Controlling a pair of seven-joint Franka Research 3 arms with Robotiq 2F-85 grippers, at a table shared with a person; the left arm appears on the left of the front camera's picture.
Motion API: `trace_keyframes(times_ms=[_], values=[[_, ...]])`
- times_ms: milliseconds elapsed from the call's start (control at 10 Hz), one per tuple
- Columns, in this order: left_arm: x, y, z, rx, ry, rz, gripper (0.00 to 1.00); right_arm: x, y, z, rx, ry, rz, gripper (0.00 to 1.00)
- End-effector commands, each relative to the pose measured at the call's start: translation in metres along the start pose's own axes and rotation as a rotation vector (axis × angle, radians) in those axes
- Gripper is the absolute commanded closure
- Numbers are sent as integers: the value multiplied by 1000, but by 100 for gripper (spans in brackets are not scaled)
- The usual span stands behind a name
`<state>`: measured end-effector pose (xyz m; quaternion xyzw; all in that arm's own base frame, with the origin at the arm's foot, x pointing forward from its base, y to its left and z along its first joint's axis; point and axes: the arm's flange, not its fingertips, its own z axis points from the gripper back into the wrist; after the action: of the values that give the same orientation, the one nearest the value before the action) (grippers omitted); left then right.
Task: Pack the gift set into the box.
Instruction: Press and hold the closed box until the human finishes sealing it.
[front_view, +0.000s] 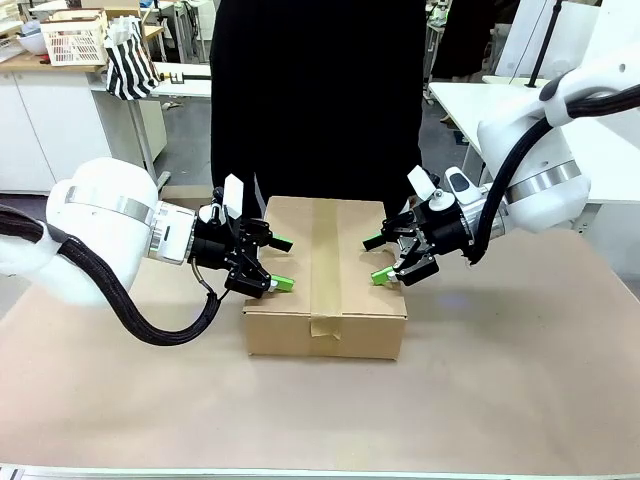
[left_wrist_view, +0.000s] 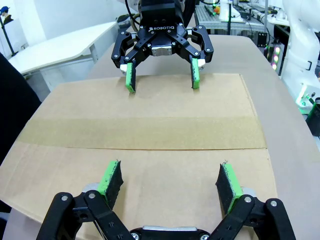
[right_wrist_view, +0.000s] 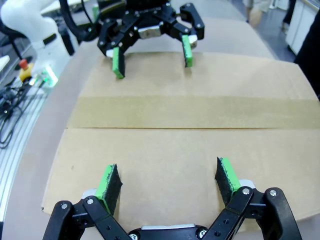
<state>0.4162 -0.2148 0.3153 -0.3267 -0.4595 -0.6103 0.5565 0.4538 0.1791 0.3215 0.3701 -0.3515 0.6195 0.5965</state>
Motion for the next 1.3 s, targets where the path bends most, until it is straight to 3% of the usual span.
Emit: trace_keyframes(times_ms=[0,900,1000,1200], values=[[-2,-2,1,2,10,-10,0,0,0,0,0,0,1,0],[0,0,0,0,0,0,0,0,0,0,0,0,0,0],[31,4,8,-144,-38,154,0,27,2,3,46,-18,-229,0],[59,0,51,-233,-63,447,0,73,35,25,33,-137,-520,0]])
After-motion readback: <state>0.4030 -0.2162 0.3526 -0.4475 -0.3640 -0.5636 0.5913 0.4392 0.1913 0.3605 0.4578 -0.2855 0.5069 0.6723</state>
